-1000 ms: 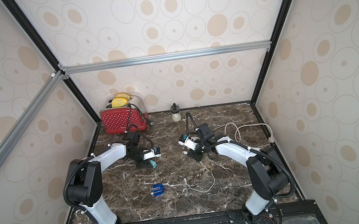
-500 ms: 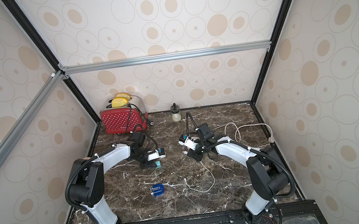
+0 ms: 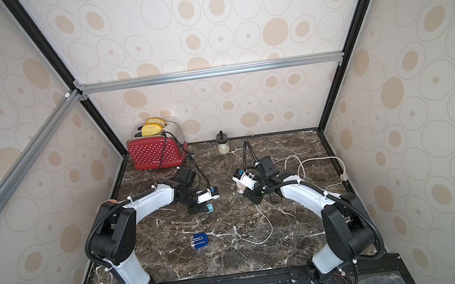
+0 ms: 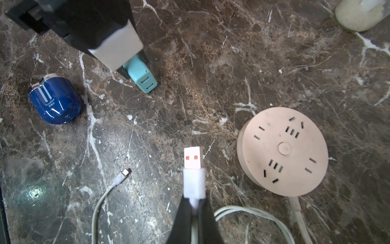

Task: Charge the electric shaver
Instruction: Pick up the plug from the center of the board.

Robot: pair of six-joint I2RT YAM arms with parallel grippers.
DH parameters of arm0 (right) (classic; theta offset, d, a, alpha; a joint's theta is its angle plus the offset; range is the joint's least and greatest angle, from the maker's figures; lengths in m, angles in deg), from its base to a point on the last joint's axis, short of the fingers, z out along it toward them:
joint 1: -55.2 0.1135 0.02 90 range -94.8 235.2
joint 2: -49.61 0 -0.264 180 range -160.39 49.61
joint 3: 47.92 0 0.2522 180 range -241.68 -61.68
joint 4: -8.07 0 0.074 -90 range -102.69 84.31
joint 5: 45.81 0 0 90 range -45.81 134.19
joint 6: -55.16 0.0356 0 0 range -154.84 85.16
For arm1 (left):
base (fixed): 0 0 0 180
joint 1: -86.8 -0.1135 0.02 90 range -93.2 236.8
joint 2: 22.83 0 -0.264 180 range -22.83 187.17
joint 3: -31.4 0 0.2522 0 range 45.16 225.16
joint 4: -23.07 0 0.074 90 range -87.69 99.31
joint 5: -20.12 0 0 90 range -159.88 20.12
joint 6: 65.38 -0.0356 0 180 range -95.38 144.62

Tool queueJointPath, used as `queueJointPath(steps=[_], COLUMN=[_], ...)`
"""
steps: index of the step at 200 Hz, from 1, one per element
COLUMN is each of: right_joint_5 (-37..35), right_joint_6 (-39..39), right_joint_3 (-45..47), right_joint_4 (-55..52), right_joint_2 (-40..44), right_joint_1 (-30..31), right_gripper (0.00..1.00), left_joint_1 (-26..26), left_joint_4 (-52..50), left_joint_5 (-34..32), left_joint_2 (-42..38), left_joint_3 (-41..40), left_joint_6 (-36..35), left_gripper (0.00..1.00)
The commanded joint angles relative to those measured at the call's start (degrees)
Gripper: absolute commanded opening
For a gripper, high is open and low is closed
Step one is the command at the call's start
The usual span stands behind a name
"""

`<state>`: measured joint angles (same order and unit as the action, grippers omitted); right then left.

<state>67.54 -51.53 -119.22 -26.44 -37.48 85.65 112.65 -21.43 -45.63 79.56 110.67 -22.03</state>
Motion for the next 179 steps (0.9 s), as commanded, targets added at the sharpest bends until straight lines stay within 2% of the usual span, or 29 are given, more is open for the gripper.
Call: queueJointPath(steps=[1,56,121,130,151,179], right_joint_5=[0.6,1.1,0.4,0.4,0.5,0.8], right_joint_6=[0.3,0.9,0.7,0.7,0.6,0.6], right_joint_3=[1.1,1.9,2.0,2.0,2.1,2.0], right_joint_4=[-1.0,-0.2,-1.1,-1.1,-0.9,-0.5], right_joint_2=[1.3,1.8,1.9,2.1,2.3,2.2], right_joint_1=[-0.2,-0.2,-0.3,-0.3,-0.4,-0.3], right_gripper=[0.00,0.00,0.00,0.00,0.00,0.00], left_joint_1=[0.8,6.7,7.8,7.7,7.7,7.7], left_joint_4=[0.9,0.1,8.1,9.0,10.7,12.0], left_joint_5=[0.5,-3.1,-3.5,-3.6,-4.0,-5.3], left_joint_2=[-2.4,-0.8,0.0,-0.4,-1.9,-3.7], left_joint_3=[1.3,2.4,-0.6,-1.5,-3.6,-5.3], left_joint_6=[7.2,14.1,24.1,24.6,26.0,27.9], left_gripper=[0.31,0.34,0.35,0.37,0.50,0.59])
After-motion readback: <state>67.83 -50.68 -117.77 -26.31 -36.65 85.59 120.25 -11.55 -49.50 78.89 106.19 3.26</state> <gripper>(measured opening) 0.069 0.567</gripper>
